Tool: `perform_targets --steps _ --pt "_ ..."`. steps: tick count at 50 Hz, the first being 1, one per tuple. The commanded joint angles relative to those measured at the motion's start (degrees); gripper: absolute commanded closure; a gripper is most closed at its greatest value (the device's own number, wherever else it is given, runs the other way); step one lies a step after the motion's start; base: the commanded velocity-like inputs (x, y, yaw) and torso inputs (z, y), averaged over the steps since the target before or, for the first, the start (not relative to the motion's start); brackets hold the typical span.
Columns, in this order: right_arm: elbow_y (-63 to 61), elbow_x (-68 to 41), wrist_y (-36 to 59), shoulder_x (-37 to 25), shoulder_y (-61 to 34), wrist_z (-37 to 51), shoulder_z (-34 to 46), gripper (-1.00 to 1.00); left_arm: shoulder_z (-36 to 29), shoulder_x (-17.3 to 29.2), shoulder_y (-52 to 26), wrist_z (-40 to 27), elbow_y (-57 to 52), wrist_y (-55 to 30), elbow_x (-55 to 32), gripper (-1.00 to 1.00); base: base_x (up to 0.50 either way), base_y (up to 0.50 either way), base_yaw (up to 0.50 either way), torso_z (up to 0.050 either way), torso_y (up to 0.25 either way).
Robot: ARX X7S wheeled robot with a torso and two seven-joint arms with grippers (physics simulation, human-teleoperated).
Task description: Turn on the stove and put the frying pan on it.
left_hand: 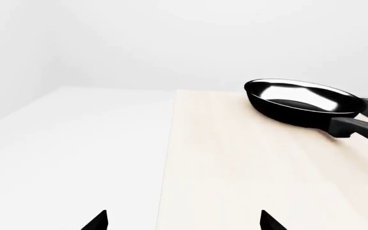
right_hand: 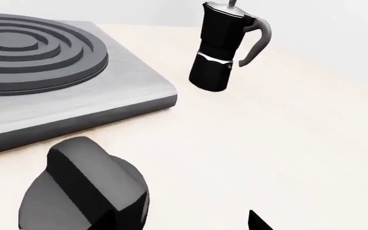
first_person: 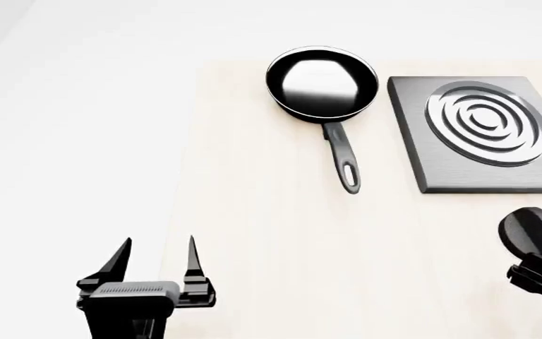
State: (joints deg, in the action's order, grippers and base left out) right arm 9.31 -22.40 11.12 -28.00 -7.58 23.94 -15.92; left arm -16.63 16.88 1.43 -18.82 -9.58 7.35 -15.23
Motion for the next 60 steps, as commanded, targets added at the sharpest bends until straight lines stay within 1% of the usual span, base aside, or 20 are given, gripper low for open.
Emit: perform_targets --steps 1,17,60 --pt "1.80 0.16 -0.15 -0.61 -0.54 -0.01 -0.40 -1.00 -0.20 0.13 -0.08 -0.18 0.10 0.04 -0.11 -1.00 0.00 0.00 0.00 0.000 0.000" --pt "2.31 0.27 0.77 -1.76 -1.27 -0.07 -0.42 -1.00 -0.59 0.32 -0.10 -0.39 0.05 -0.01 -0.13 -1.00 0.00 0.00 0.00 0.000 0.000" --pt "6.20 -0.92 2.48 -4.35 -6.66 -3.65 1.18 -1.00 -1.30 0.67 -0.51 -0.84 0.56 0.16 -0.83 -1.00 0.00 0.00 0.00 0.000 0.000"
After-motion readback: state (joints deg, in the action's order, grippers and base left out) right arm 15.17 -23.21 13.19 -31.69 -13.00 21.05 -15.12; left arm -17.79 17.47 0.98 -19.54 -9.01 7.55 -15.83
